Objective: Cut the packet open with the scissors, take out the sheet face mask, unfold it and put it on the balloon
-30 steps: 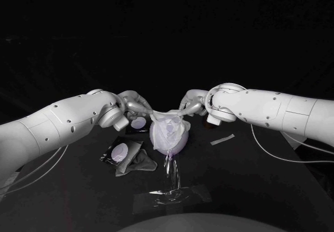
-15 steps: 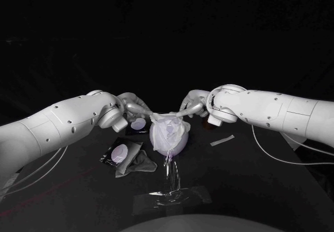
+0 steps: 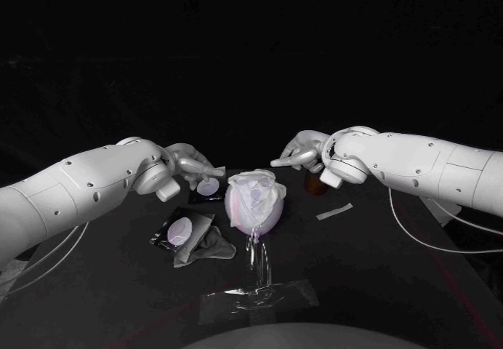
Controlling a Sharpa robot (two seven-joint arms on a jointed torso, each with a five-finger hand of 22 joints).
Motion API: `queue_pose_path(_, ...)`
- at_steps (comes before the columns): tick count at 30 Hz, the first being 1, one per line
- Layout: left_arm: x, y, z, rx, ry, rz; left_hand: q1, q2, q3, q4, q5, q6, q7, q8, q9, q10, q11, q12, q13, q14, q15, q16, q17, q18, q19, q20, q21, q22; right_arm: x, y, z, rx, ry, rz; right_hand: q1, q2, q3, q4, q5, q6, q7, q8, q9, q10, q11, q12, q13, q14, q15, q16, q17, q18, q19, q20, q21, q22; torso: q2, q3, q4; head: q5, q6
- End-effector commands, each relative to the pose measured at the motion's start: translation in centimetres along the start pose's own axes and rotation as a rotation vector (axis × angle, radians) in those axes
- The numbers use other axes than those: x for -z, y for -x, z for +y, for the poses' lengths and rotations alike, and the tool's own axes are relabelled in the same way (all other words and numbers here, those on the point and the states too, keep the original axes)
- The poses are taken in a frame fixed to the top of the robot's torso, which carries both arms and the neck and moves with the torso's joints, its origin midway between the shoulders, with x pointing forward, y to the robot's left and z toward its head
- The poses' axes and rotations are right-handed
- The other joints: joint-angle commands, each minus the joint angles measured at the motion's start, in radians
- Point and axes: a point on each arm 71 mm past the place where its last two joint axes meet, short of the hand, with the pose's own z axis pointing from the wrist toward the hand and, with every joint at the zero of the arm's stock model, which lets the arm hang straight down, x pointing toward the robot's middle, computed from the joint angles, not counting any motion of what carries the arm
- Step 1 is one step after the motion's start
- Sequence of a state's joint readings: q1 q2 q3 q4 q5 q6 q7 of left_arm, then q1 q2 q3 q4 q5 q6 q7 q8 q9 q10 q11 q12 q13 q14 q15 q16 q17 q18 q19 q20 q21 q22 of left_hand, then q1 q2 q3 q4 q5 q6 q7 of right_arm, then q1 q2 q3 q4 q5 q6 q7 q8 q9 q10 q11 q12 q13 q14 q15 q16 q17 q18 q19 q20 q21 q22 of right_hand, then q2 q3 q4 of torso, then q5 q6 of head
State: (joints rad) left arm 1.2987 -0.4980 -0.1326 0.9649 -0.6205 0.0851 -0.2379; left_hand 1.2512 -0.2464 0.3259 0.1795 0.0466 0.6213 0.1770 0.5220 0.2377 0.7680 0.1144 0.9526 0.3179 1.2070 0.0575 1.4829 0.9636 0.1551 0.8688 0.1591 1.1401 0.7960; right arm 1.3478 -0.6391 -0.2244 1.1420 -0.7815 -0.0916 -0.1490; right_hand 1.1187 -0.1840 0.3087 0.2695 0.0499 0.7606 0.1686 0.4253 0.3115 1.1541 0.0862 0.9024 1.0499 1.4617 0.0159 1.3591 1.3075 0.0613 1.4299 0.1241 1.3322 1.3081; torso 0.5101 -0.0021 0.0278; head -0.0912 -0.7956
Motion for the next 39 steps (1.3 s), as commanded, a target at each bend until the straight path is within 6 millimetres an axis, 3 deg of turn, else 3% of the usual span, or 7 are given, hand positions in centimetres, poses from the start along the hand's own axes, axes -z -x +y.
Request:
queue_pose_path(1,0.1,0.1,-0.2,0.082,-0.040,0.015,0.012,0.023,-0.049,0.026,0.001,0.005,0.016,0.012,0.002,-0.012,0.007,0.001,-0.004,-0.018,0.005,-0.005,-0.022,0.021,-0.016,0.003,-0.015,-0.018,-0.1,0.3,0.4,-0.134,0.053,-0.020,0.028,0.018,-0.006,0.007,-0.001,0.022,-0.006,0.000,0.003,0.041,-0.005,0.061,0.041,0.015,-0.003,0.022,0.088,-0.010,0.017,-0.003,0.024,0.194,0.003,0.0002,0.0002,-0.002,0.002)
queue_pose_path(6,0.5,0.7,-0.2,0.168,-0.095,-0.029,0.033,0.063,-0.061,0.052,0.001,0.040,0.009,0.030,0.007,-0.002,0.004,0.009,-0.006,-0.018,0.004,-0.003,-0.027,0.020,-0.004,0.005,-0.011,-0.010,-0.5,0.2,0.8,-0.190,0.072,-0.006,0.088,0.073,0.006,0.000,-0.001,0.062,-0.020,-0.001,0.002,0.162,-0.018,0.247,0.176,0.051,-0.016,0.087,0.143,-0.025,0.056,-0.014,0.091,0.216,0.007,0.0005,0.0015,-0.003,0.002)
queue_pose_path(7,0.6,1.0,-0.3,0.200,-0.123,-0.044,0.033,0.063,-0.061,0.052,0.001,0.040,0.009,0.030,0.007,-0.002,0.004,0.009,-0.006,-0.018,0.004,-0.003,-0.027,0.020,-0.004,0.005,-0.011,-0.010,-0.6,0.1,1.0,-0.200,0.078,-0.001,0.105,0.090,0.009,-0.001,-0.001,0.075,-0.026,-0.005,0.000,0.227,-0.024,0.351,0.258,0.074,-0.021,0.133,0.186,-0.031,0.072,-0.019,0.118,0.224,0.010,0.0000,0.0020,-0.005,0.004)
queue_pose_path(9,0.8,1.2,-0.4,0.229,-0.154,-0.069,0.104,0.121,-0.010,0.047,0.002,0.103,-0.017,0.055,0.013,0.026,-0.020,0.005,-0.016,-0.022,-0.015,-0.008,-0.045,0.024,-0.009,-0.002,-0.019,-0.023,-0.8,0.0,1.3,-0.209,0.087,0.007,0.122,0.096,0.009,-0.006,-0.001,0.084,-0.029,-0.015,-0.005,0.253,-0.027,0.397,0.293,0.084,-0.024,0.155,0.206,-0.034,0.078,-0.023,0.129,0.227,0.014,-0.0004,0.0033,-0.007,0.008)
queue_pose_path(16,1.5,1.7,-0.8,0.263,-0.204,-0.114,0.130,0.108,0.003,0.065,0.002,0.124,-0.021,0.044,0.002,0.056,-0.025,-0.010,-0.033,0.001,-0.023,-0.006,-0.031,0.018,0.025,-0.014,-0.006,-0.001,-1.2,-0.5,2.2,-0.194,0.105,0.029,0.174,0.103,0.018,-0.037,-0.001,0.095,-0.034,-0.042,-0.017,0.305,-0.032,0.490,0.370,0.105,-0.028,0.203,0.254,-0.040,0.093,-0.028,0.156,0.235,0.031,-0.0025,0.0042,-0.009,0.020)
queue_pose_path(21,2.1,2.0,-1.0,0.275,-0.231,-0.136,0.138,0.104,0.006,0.070,0.002,0.132,-0.023,0.042,-0.001,0.065,-0.027,-0.013,-0.038,0.008,-0.025,-0.005,-0.026,0.017,0.033,-0.017,-0.003,0.003,-1.2,-0.8,2.5,-0.169,0.108,0.051,0.195,0.104,0.026,-0.055,-0.001,0.105,-0.035,-0.053,-0.021,0.317,-0.033,0.513,0.389,0.109,-0.029,0.212,0.263,-0.042,0.097,-0.029,0.164,0.238,0.039,-0.0033,0.0045,-0.010,0.019)
queue_pose_path(39,2.9,1.9,-1.1,0.286,-0.251,-0.142,0.144,0.096,0.009,0.083,0.002,0.142,-0.023,0.035,-0.008,0.080,-0.028,-0.015,-0.043,0.042,-0.027,0.005,0.013,0.008,0.074,-0.021,0.021,0.039,-1.4,-1.4,3.1,-0.118,0.114,0.068,0.186,0.101,0.020,-0.054,-0.001,0.108,-0.028,-0.077,-0.031,0.320,-0.027,0.523,0.398,0.109,-0.025,0.212,0.263,-0.045,0.103,-0.027,0.174,0.241,0.039,-0.0040,0.0052,-0.006,0.018)
